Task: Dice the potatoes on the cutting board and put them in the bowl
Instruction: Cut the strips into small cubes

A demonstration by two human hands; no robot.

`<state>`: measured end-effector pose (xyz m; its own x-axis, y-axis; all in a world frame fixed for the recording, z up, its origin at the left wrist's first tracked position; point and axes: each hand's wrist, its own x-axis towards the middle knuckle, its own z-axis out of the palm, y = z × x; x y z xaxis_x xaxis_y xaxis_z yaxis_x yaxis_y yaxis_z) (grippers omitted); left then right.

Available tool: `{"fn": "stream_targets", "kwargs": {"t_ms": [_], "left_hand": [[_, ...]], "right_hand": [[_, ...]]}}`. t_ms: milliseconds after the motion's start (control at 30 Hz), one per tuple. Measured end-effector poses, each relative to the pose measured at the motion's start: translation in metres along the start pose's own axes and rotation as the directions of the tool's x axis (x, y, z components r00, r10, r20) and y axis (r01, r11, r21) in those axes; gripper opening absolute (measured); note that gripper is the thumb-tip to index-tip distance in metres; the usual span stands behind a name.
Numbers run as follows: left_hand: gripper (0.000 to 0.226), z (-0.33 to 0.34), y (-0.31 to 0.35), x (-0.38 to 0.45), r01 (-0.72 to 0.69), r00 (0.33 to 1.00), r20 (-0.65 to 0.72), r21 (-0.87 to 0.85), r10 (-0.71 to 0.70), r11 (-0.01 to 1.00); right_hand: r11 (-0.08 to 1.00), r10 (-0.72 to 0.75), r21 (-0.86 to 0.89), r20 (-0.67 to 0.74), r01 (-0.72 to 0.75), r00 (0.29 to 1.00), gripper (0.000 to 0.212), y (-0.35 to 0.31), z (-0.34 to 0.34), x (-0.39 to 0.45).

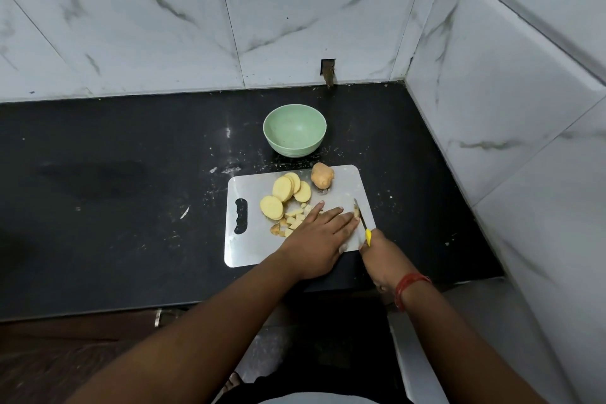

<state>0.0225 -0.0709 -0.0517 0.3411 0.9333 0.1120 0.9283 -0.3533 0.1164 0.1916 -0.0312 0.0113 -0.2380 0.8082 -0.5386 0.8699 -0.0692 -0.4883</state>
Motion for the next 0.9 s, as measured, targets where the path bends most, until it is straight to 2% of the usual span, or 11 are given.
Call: {"fn": "stream_targets", "kwargs": {"t_ms": [100, 167, 333, 400, 500, 667, 833, 900], "left_hand": [[0.058, -0.001, 0.001, 0.004, 0.033, 0.997, 0.067, 0.005, -0.033, 0.999], [0.058, 0.0, 0.001, 0.005, 0.054, 0.996, 0.065, -0.011, -0.053, 0.998], [0.048, 0.005, -0.009, -0.008, 0.058, 0.998, -0.032, 0.099, -0.055, 0.993], [0.042, 0.006, -0.013, -0.016, 0.108, 0.991, -0.09, 0.087, -0.1, 0.99], [0.039, 0.004, -0.015, -0.018, 0.09, 0.988, -0.136, 0.087, -0.077, 0.992], [0.048, 0.005, -0.003, -0.006, 0.018, 0.994, -0.106, 0.108, -0.007, 0.994], [0.06, 0.007, 0.001, -0.003, 0.153, 0.988, -0.041, 0.125, -0.149, 0.98], [0.061, 0.007, -0.001, -0.004, 0.163, 0.986, -0.054, 0.122, -0.157, 0.979]], "right_hand": [[1.0, 0.002, -0.017, 0.002, -0.002, 1.0, 0.019, 0.001, -0.002, -0.001], [1.0, -0.004, -0.025, 0.001, 0.004, 1.0, 0.019, 0.001, -0.002, 0.0], [0.998, -0.028, -0.059, 0.005, 0.028, 1.0, 0.016, 0.0, 0.004, 0.001], [0.996, -0.038, -0.075, 0.009, 0.039, 0.999, 0.016, 0.0, 0.006, 0.002], [0.991, -0.061, -0.115, 0.011, 0.062, 0.998, 0.011, -0.001, 0.007, 0.001], [0.986, -0.047, -0.158, -0.027, 0.042, 0.999, 0.019, 0.002, 0.005, 0.0], [0.975, -0.037, -0.22, 0.029, 0.042, 0.999, 0.025, 0.007, 0.011, -0.006], [0.976, -0.037, -0.213, 0.056, 0.048, 0.998, 0.026, 0.007, 0.012, -0.007]]}}
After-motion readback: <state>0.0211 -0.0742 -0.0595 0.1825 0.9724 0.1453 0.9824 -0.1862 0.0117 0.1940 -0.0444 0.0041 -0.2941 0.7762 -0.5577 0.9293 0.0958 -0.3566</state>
